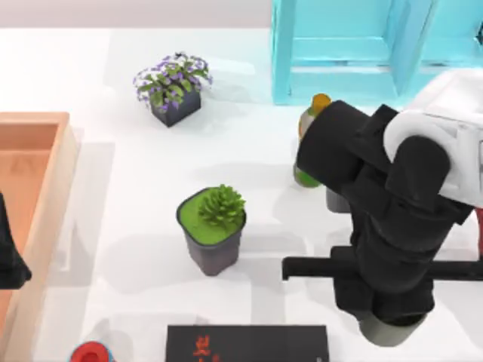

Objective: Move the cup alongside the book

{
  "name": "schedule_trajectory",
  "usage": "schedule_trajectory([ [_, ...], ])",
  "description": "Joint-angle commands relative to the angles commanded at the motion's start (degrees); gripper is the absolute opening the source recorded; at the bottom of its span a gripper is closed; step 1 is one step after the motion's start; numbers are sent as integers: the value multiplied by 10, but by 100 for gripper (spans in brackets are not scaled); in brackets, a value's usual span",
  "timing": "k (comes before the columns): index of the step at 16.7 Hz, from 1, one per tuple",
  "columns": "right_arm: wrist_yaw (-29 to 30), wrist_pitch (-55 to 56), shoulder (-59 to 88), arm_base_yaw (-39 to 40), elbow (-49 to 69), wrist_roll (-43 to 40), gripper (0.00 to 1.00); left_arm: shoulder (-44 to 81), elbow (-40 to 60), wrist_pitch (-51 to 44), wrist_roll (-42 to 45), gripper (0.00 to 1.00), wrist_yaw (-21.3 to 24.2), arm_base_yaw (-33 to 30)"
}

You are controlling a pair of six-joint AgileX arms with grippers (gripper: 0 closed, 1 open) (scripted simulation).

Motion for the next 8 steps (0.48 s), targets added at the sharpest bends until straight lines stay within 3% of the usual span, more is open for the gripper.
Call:
schedule_trajectory([
  [8,0,143,19,0,-117,-4,0,0,0,0,0,100,0,0],
])
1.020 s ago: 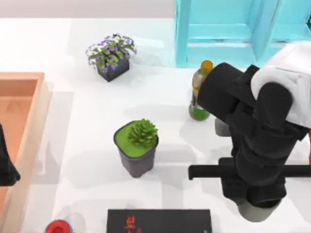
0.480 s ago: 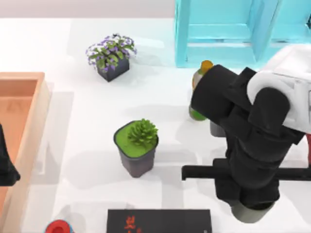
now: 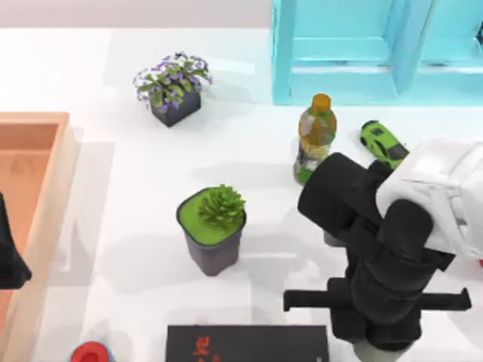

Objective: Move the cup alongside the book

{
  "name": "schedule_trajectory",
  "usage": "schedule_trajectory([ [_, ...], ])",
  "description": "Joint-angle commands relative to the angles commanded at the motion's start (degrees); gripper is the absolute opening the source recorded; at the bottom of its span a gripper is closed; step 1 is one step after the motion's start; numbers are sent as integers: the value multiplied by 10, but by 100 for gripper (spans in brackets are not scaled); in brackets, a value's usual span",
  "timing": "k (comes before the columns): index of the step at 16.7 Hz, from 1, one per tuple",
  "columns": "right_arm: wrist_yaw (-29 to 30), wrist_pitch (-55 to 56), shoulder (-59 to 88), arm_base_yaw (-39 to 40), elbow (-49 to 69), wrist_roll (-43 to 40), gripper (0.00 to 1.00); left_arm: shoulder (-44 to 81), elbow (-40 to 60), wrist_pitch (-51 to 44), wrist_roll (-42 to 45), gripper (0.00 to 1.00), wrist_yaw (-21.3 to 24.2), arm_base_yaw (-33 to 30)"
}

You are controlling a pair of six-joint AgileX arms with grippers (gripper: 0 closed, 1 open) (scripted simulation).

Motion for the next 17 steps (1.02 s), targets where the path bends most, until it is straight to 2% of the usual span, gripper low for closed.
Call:
schedule_trajectory([
  [5,0,7,3,0,-6,1,0,0,0,0,0,100,0,0],
  [17,0,7,3,0,-6,1,90,0,0,0,0,100,0,0],
])
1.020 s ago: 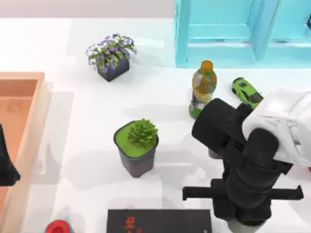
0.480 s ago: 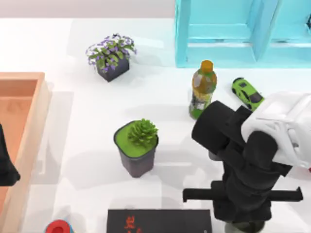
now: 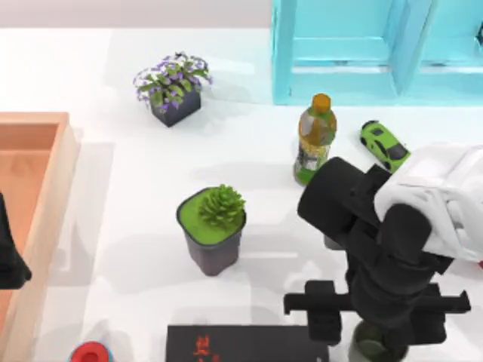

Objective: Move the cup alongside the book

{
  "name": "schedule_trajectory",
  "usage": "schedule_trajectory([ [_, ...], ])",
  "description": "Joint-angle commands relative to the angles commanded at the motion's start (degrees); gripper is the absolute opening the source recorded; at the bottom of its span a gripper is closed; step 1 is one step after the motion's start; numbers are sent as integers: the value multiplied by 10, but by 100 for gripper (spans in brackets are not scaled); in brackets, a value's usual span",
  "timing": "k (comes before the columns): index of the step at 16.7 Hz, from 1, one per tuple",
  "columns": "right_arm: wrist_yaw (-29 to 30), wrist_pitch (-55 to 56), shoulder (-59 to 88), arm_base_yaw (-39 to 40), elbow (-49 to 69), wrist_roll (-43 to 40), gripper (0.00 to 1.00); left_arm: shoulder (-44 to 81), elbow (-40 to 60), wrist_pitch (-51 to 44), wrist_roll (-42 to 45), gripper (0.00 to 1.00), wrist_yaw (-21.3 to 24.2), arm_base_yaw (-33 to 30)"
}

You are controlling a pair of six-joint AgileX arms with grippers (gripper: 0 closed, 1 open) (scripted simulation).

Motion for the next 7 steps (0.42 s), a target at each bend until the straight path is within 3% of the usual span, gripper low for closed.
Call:
schedule_trajectory([
  [2,0,0,0,0,0,0,100,0,0,0,0,100,0,0],
  [7,0,0,0,0,0,0,100,0,0,0,0,100,0,0],
])
